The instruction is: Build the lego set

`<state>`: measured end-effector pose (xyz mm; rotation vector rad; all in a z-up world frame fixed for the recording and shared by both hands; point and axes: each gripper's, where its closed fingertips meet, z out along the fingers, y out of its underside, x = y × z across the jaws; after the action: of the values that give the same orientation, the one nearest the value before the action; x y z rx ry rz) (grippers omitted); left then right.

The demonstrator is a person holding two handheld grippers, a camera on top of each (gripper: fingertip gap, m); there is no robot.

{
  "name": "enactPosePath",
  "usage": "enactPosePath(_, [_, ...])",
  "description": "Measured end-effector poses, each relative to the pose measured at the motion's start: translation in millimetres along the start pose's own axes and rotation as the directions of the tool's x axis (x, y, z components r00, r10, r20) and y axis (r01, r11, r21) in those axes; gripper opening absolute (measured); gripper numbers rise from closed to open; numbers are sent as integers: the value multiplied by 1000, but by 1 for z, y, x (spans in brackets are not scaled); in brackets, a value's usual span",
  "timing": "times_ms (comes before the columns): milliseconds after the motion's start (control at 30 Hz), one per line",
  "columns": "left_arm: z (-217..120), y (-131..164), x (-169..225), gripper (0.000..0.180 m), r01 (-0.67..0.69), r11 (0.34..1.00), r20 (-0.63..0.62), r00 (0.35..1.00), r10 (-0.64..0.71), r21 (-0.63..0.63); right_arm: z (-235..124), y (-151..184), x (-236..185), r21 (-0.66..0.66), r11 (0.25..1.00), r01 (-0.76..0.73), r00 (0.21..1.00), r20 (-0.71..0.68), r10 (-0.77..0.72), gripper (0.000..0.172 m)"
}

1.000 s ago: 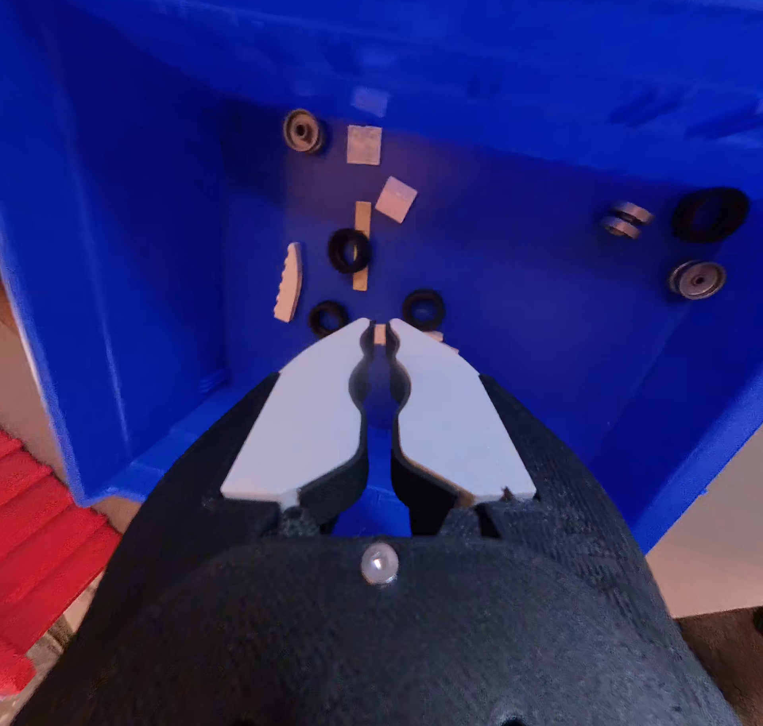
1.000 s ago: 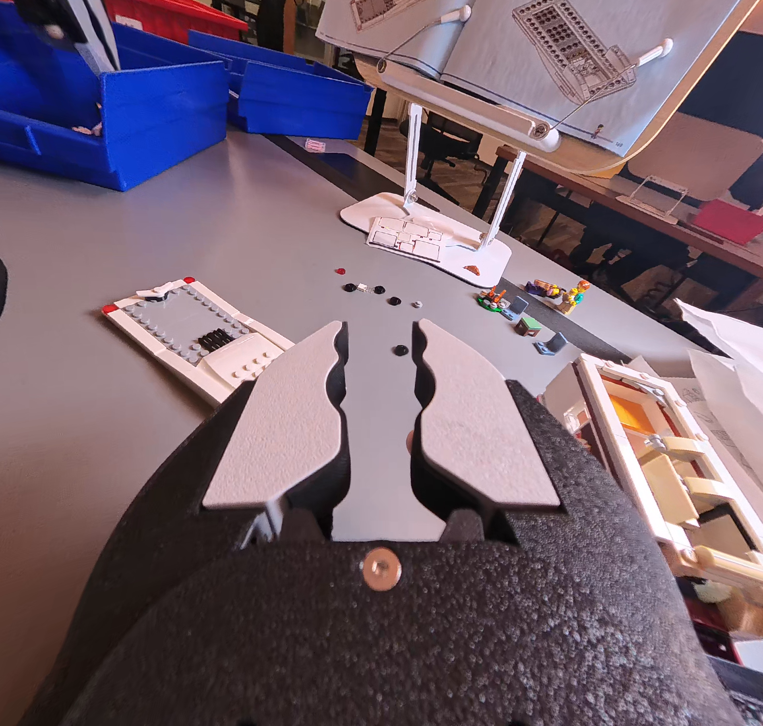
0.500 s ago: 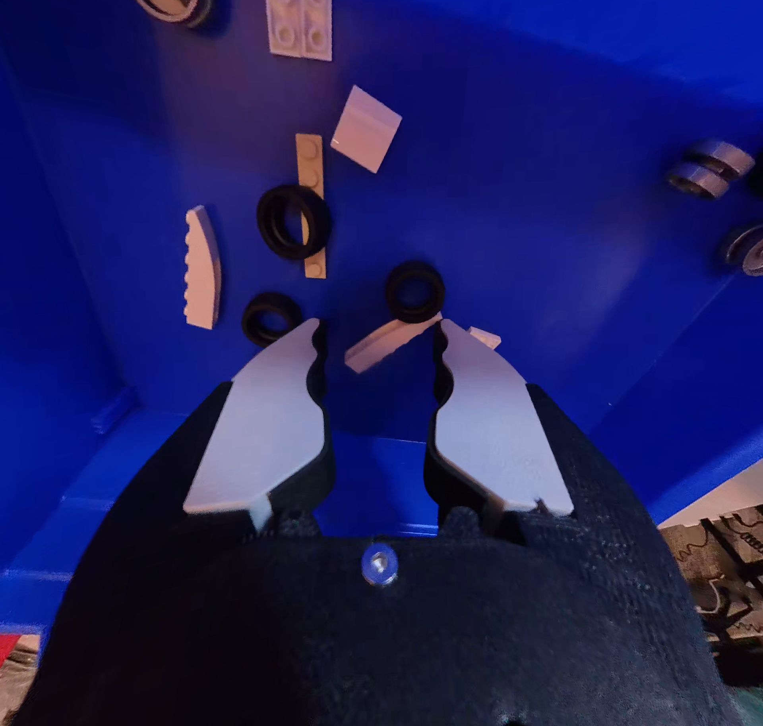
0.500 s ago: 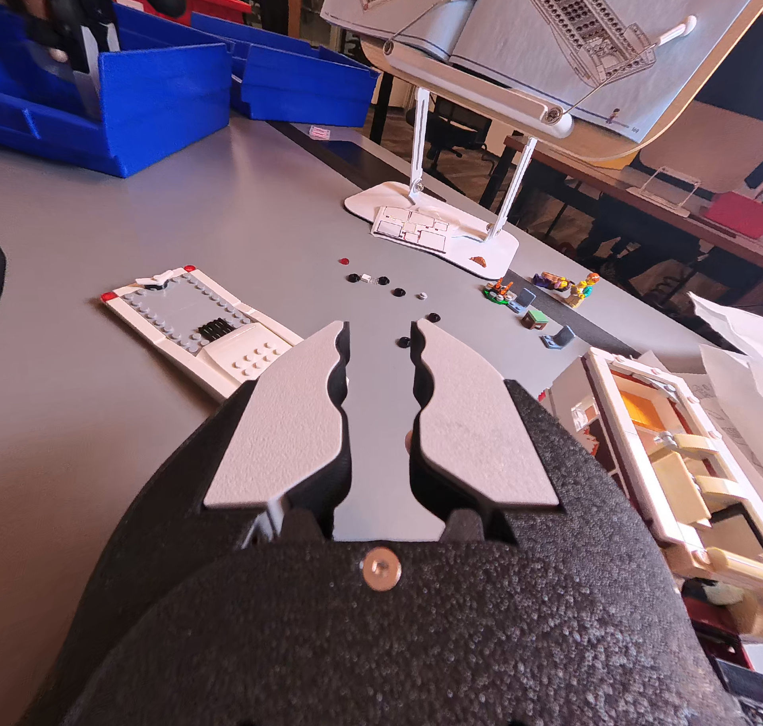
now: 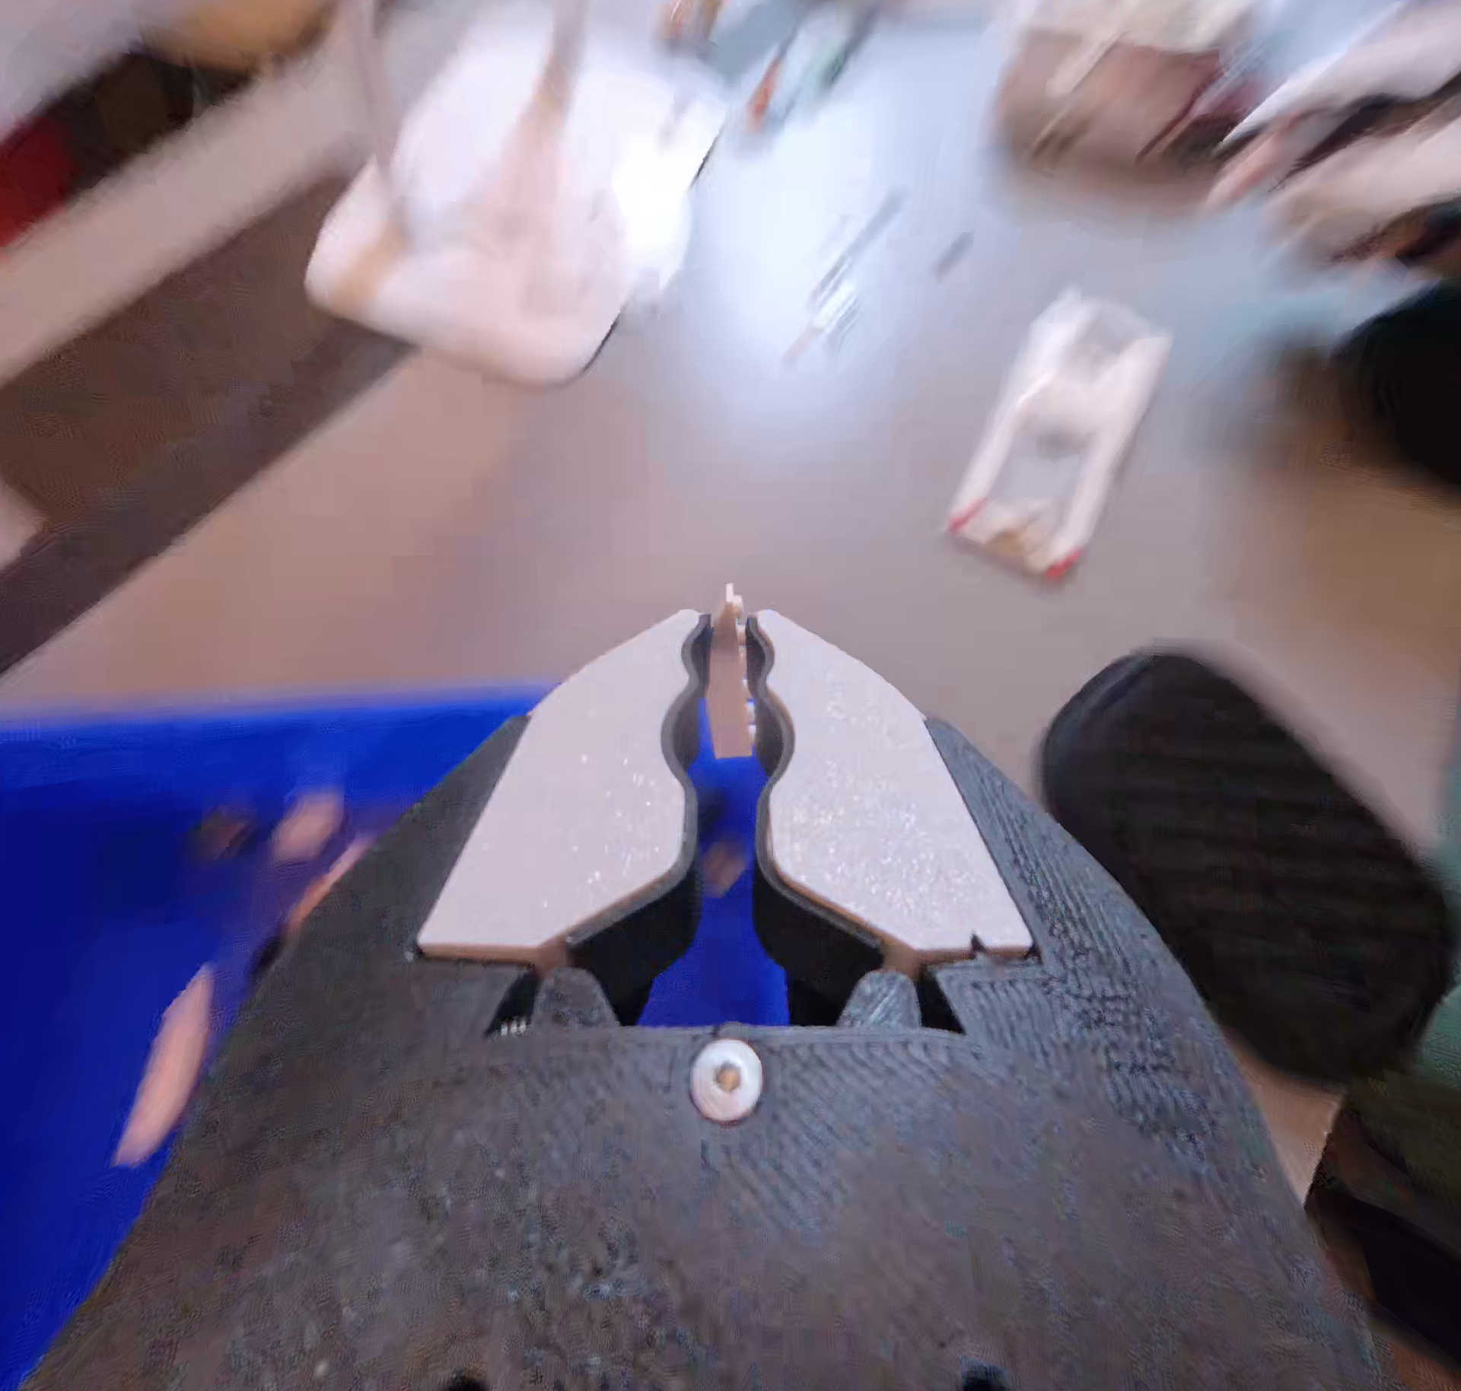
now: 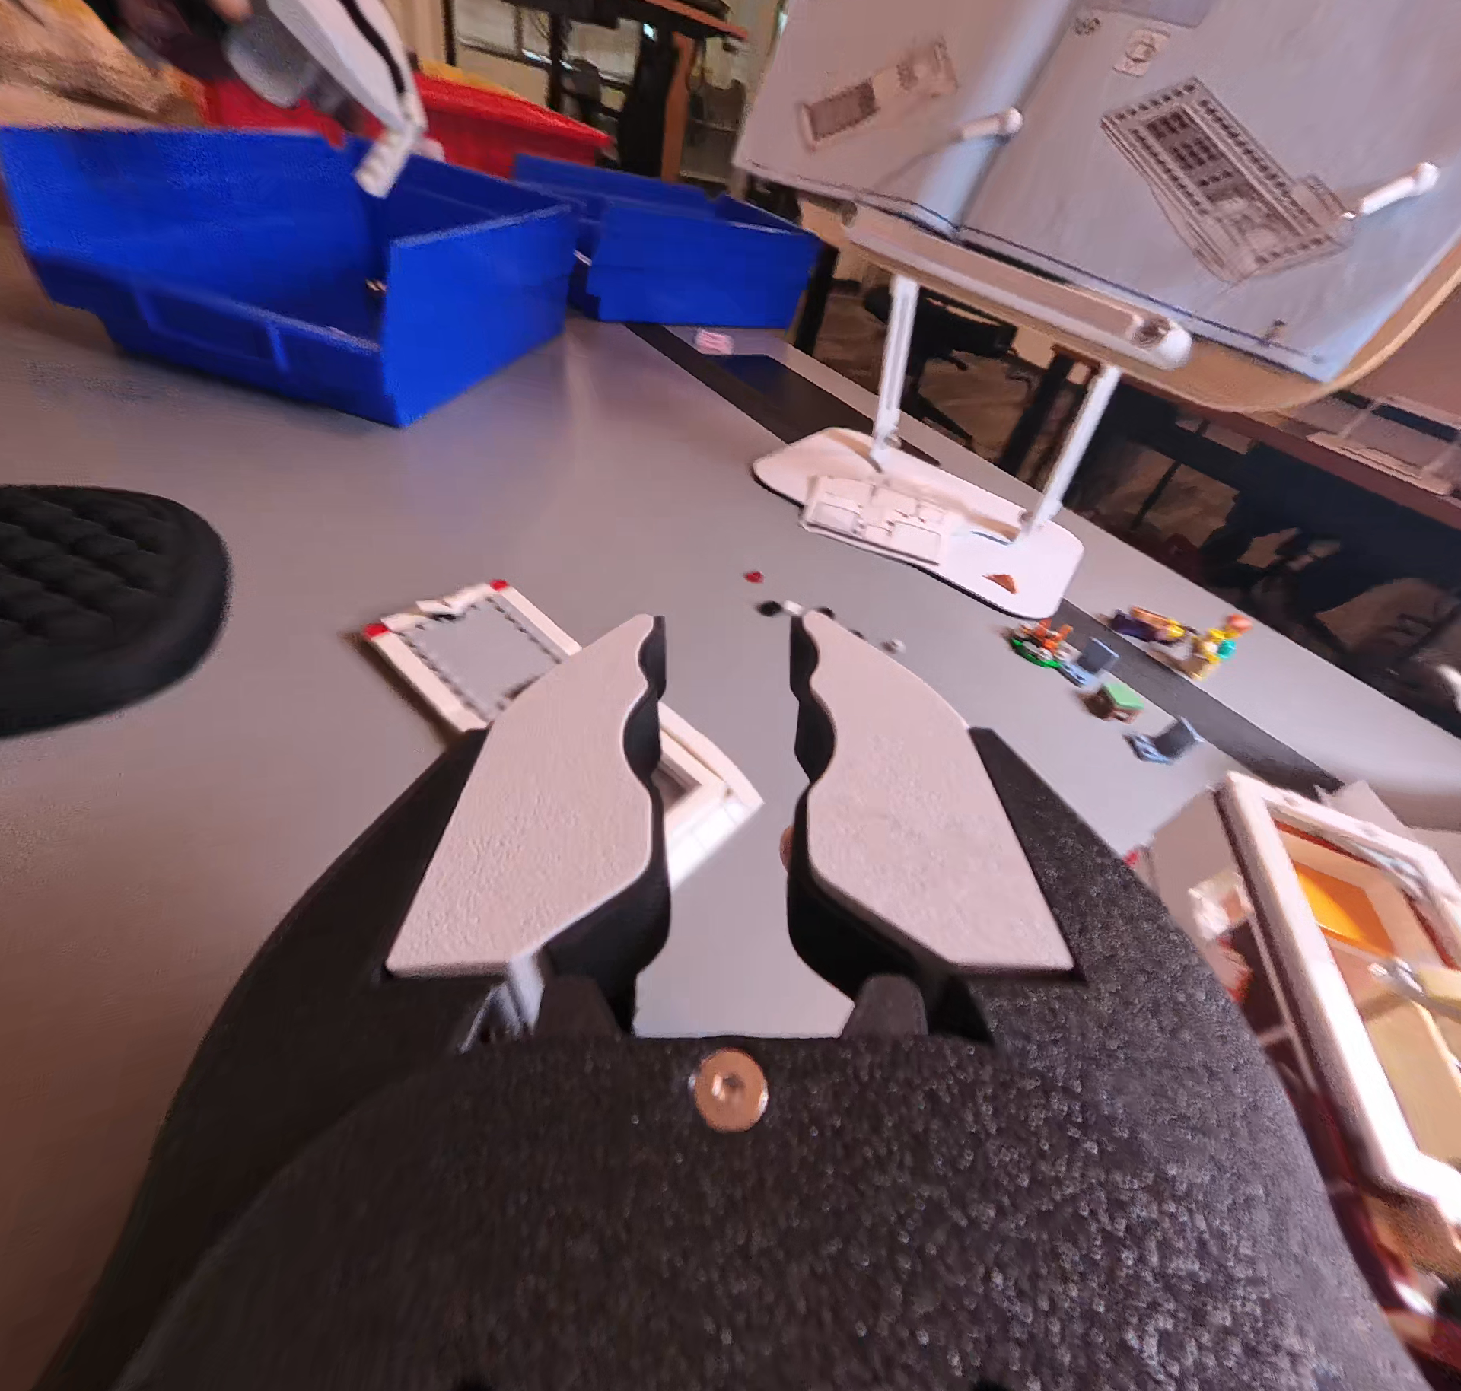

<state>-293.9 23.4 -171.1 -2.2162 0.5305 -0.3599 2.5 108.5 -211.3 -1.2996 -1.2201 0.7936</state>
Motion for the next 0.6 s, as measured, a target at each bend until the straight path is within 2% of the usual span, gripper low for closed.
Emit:
enactPosePath(33, [9,-23,35,8,0,990,-76,997,11,142,1,-9,-9,18,1000,-21,999,35,20,34])
enactPosePath(67, [18,-42,68,8,29,965,-155,988,12,261,2,-18,-16,29,999,-32,998,55,30,38])
enactPosePath(133, [42,-66,126,8,144,905,-300,954,-18,401,6,-35,-33,42,999,-21,996,82,17,46])
enactPosePath(233, [80,-85,184,8,288,841,-441,895,-65,459,8,-58,-59,53,999,5,995,99,-10,48])
enactPosePath(300, [96,-95,212,8,360,810,-521,850,-80,463,10,-66,-64,36,999,15,998,54,-17,45])
enactPosePath(333, [103,-99,221,8,382,803,-544,835,-87,458,10,-67,-66,23,1000,14,999,47,-15,43])
enactPosePath(400, [114,-103,225,8,381,789,-520,849,-93,482,9,-65,-71,-14,1000,18,998,62,-17,15])
enactPosePath(500, [116,-99,225,8,421,785,-560,820,-117,454,4,-56,-70,-58,997,48,995,88,-43,9])
enactPosePath(600, [113,-84,219,13,398,804,-546,830,-112,441,-6,-38,-69,-176,983,60,973,229,-18,6])
